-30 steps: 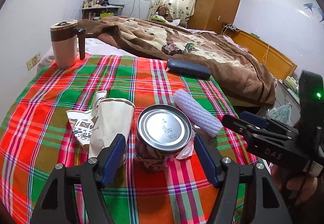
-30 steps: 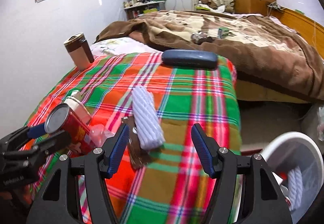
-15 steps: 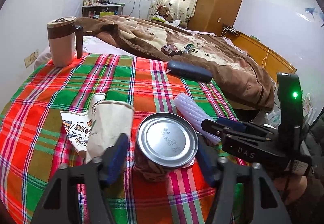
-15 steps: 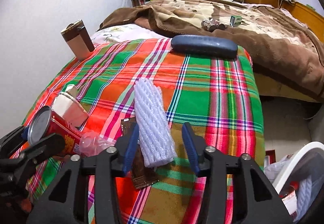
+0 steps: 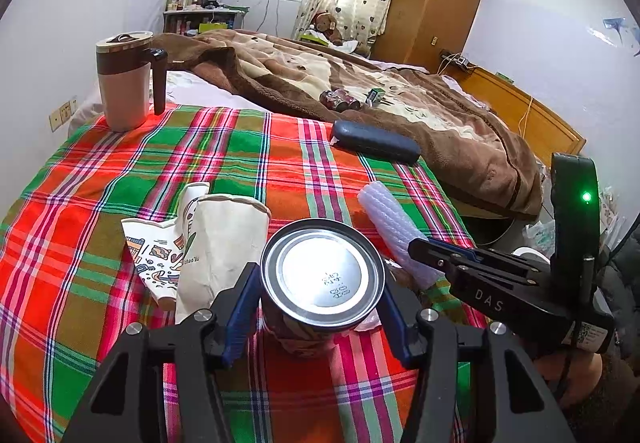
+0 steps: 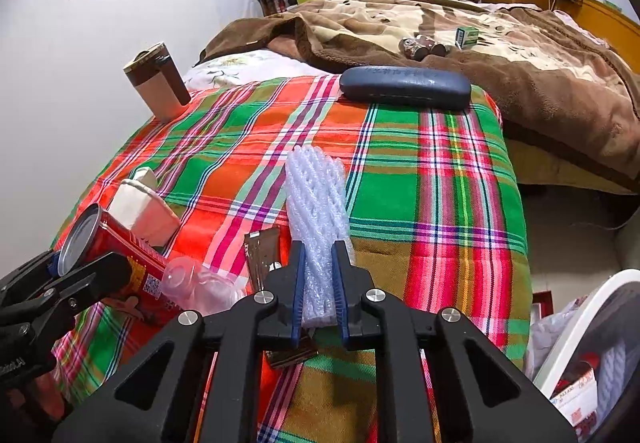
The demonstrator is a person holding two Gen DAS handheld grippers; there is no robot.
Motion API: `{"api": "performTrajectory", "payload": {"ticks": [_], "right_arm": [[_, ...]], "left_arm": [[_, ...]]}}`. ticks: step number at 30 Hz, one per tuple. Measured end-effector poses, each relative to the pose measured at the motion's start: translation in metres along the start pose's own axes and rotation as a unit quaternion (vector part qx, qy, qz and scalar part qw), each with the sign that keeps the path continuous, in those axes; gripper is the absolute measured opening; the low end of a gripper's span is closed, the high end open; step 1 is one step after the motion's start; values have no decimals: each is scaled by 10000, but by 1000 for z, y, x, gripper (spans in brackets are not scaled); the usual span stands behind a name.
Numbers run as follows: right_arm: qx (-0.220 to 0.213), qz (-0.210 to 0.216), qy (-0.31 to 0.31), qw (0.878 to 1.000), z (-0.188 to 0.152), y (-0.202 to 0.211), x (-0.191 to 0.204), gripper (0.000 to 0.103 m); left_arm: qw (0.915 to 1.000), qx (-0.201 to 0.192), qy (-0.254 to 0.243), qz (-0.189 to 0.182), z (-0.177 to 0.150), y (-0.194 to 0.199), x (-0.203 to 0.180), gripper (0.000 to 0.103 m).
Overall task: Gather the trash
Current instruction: 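Carry the foam sleeve with the right tool while the left tool carries the tin can to the bin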
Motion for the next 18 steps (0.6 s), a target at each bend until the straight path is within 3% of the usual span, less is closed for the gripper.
{"api": "performTrajectory", "payload": {"ticks": [18], "right_arm": [[-317,71,-341,9989,-11,27,-6,13]], "left_arm": [[10000,-66,-56,-37,-8,20,-4,56]]}}
Point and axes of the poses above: each gripper's, at about its wrist camera, not at the fingertips, and y roughly against the way its jaws point, x to its left, z to its top, the point moved 4 cm from there along -y, roughly the way its jaws point, and after that the axes turned 10 degrees about y, right-handed, at the moved point
